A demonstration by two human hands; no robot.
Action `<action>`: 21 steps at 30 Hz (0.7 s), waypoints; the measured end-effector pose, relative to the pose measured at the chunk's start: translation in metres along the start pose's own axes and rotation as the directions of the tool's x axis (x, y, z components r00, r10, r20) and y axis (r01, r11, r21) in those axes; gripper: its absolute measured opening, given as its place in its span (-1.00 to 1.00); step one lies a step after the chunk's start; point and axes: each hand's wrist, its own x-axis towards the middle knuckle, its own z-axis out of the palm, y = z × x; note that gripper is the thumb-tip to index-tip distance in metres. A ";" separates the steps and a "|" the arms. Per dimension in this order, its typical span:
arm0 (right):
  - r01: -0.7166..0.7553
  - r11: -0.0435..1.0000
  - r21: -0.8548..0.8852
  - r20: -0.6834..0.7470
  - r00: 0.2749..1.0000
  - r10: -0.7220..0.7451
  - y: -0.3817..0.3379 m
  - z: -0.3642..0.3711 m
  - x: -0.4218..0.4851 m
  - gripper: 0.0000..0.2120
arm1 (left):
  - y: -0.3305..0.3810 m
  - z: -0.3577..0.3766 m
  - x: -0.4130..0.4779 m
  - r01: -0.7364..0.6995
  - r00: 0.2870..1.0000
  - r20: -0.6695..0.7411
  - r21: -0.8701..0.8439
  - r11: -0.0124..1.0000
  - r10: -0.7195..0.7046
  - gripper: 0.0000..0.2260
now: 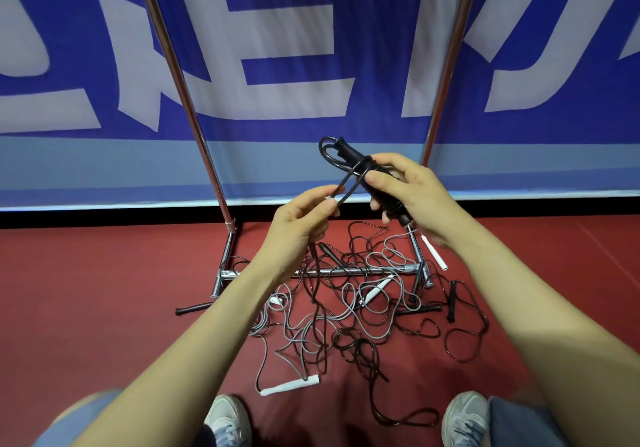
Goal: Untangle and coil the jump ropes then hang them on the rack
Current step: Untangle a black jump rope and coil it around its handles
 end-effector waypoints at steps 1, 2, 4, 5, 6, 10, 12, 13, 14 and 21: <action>-0.017 0.999 0.034 -0.010 1.000 0.017 0.000 0.001 0.000 -0.88 | -0.001 0.000 -0.001 -0.031 1.000 0.000 0.061 0.998 0.031 -0.80; -0.024 0.997 0.076 -0.019 0.999 0.026 0.001 0.003 0.000 -0.87 | -0.001 0.001 -0.002 -0.066 0.998 0.023 0.138 0.988 0.064 -0.79; -0.018 0.988 0.155 -0.041 0.999 0.025 0.003 0.005 0.000 -0.82 | -0.004 0.001 -0.004 -0.108 0.992 0.086 0.252 0.962 0.089 -0.77; -0.015 0.984 0.176 -0.048 0.999 0.024 0.002 0.006 0.000 -0.81 | -0.004 0.001 -0.003 -0.102 0.992 0.094 0.259 0.960 0.080 -0.77; -0.015 0.983 0.185 -0.046 0.999 0.024 0.001 0.007 0.000 -0.81 | -0.004 0.001 -0.002 -0.080 0.994 0.087 0.242 0.967 0.061 -0.78; -0.038 0.983 0.178 0.043 0.999 0.030 -0.001 0.007 0.000 -0.75 | -0.003 -0.011 0.004 0.000 0.998 0.068 0.218 0.976 -0.015 -0.85; -0.060 0.986 0.157 0.130 0.991 0.039 -0.003 0.005 -0.003 -0.77 | -0.004 -0.018 0.005 0.014 0.998 0.052 0.289 0.957 -0.030 -0.83; -0.068 0.988 0.139 0.173 0.984 0.044 -0.004 0.004 -0.004 -0.78 | -0.004 -0.021 0.004 0.012 0.999 0.043 0.345 0.938 -0.029 -0.84; -0.075 0.991 0.110 0.214 0.976 0.050 -0.004 0.003 -0.005 -0.79 | -0.004 -0.023 0.004 0.006 0.999 0.045 0.392 0.920 -0.026 -0.86; -0.169 0.985 0.020 0.403 0.903 0.147 -0.009 0.002 -0.014 -0.88 | 0.006 -0.034 0.009 -0.031 0.998 0.059 0.569 0.821 -0.003 -0.75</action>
